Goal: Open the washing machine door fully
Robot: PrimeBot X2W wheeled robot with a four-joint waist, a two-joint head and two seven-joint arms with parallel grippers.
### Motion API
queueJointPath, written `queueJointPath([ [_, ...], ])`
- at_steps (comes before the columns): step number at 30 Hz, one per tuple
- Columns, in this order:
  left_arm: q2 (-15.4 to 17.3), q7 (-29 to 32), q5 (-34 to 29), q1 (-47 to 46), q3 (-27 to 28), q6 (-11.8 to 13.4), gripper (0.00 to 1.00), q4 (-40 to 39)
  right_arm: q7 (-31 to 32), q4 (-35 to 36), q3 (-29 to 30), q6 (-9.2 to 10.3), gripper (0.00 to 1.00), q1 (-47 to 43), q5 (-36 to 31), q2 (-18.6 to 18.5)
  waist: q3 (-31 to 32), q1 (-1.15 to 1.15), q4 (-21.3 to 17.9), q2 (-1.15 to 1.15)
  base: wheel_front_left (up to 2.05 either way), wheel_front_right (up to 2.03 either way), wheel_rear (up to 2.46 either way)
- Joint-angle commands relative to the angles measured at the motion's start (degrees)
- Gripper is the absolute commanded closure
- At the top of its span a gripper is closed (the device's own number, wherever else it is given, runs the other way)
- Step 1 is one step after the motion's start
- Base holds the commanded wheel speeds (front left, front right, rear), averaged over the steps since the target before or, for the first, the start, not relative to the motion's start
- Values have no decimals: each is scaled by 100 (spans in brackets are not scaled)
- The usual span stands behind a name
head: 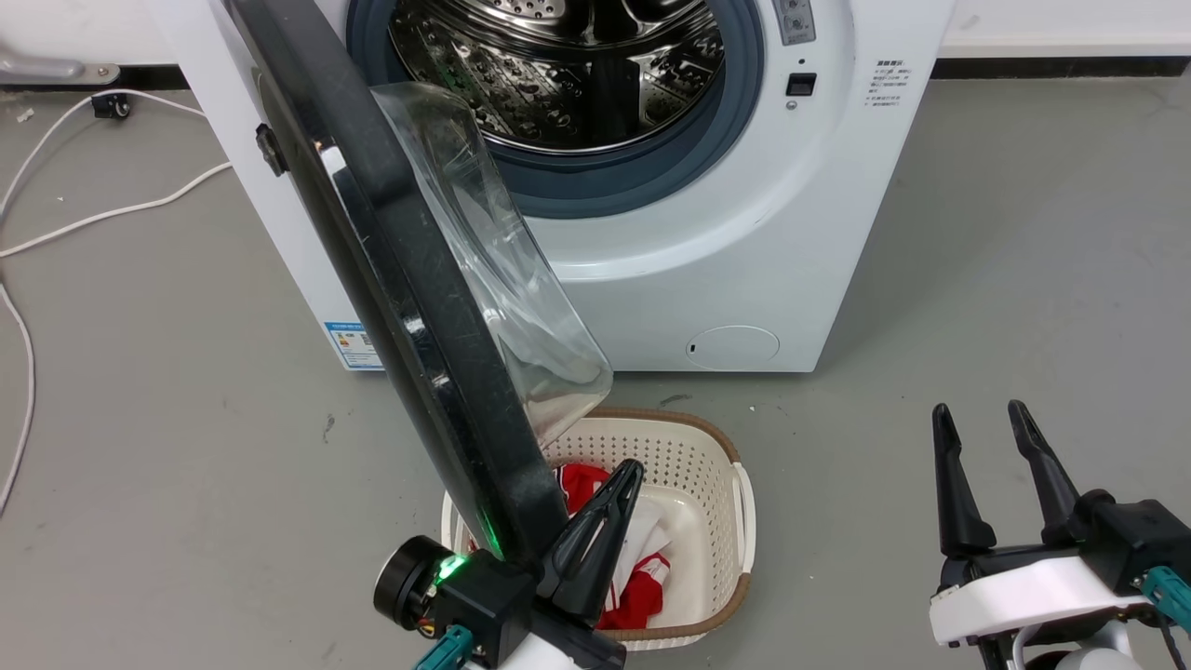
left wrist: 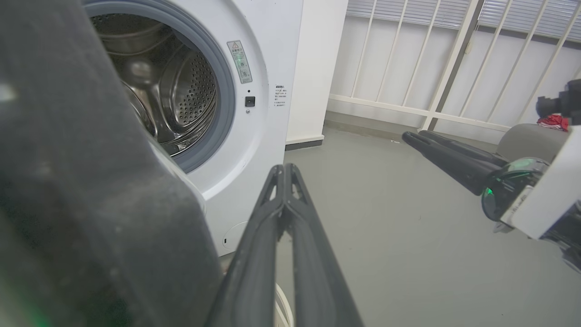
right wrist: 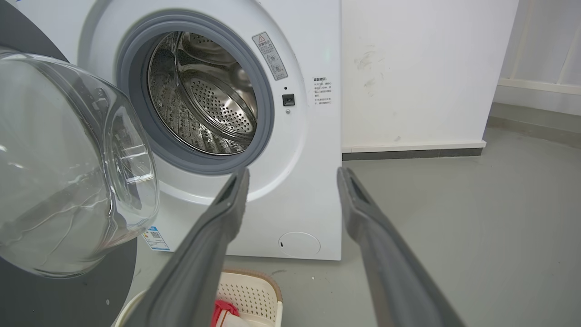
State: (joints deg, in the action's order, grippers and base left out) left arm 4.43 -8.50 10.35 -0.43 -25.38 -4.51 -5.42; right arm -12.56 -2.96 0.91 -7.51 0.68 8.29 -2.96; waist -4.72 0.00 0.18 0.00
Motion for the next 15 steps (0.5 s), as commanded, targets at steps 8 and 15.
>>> queueJointPath([
  [8, 227, 34, 83, 415, 267, 309, 100, -225, -7, 24, 89, 4, 0, -6, 23, 16, -48, 0, 303, 0, 0, 0, 0],
  [15, 264, 18, 165, 789, 385, 516, 100, -570, 38, 74, 210, 4, 0, -25, -13, 16, -107, 0, 964, 0, 0, 0, 0],
])
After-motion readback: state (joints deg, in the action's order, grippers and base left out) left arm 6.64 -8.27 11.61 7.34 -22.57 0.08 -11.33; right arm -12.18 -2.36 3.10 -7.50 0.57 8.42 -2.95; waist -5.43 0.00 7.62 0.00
